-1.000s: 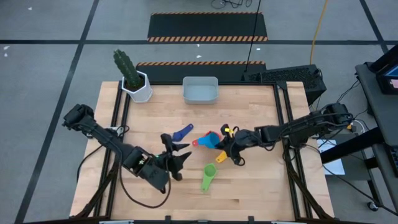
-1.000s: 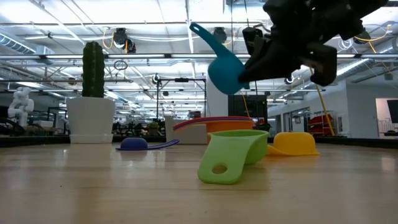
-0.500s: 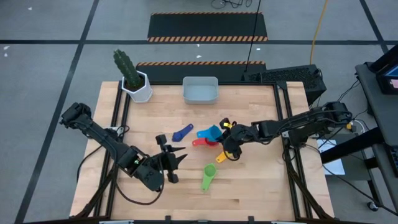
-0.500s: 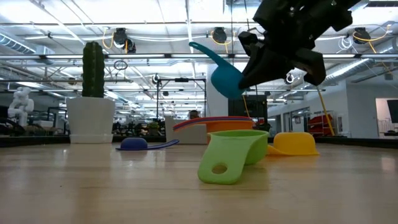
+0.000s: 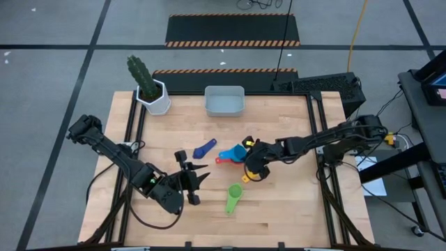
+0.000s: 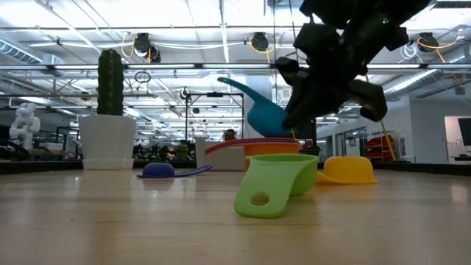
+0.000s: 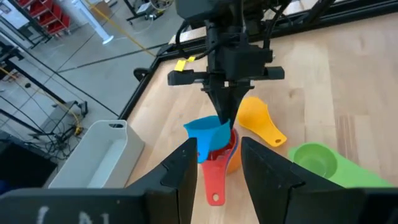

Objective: Nest measuring cups in basket
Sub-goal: Stack the light blue measuring cup on top of the red measuring cup

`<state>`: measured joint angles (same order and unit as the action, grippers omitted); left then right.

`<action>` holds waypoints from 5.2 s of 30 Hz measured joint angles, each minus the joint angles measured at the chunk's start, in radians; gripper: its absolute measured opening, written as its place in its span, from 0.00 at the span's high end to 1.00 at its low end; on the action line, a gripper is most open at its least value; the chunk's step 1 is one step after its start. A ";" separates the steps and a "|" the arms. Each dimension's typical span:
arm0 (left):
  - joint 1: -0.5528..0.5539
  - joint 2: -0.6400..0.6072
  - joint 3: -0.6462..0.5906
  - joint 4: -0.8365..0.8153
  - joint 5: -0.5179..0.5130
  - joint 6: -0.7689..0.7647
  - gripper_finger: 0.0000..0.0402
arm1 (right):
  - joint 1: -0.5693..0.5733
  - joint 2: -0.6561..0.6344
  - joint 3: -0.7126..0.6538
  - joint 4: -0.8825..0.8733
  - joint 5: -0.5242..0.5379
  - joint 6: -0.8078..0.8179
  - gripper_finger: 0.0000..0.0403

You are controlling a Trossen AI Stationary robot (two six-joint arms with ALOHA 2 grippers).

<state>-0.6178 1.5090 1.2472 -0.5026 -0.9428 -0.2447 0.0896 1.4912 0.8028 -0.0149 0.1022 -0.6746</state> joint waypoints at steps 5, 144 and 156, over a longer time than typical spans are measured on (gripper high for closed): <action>-0.001 0.001 0.000 -0.002 0.001 0.005 0.68 | -0.015 0.009 -0.001 -0.008 -0.005 0.000 0.99; 0.488 0.411 -0.001 0.027 0.579 0.031 0.46 | 0.061 -0.289 -0.002 -0.305 -0.021 0.506 0.76; 0.489 0.410 -0.001 0.027 0.579 0.030 0.65 | 0.060 -0.289 -0.002 -0.305 -0.021 0.517 0.76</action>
<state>-0.1291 1.9194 1.2461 -0.4751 -0.3637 -0.2150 0.1501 1.2022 0.8009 -0.3198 0.0814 -0.1574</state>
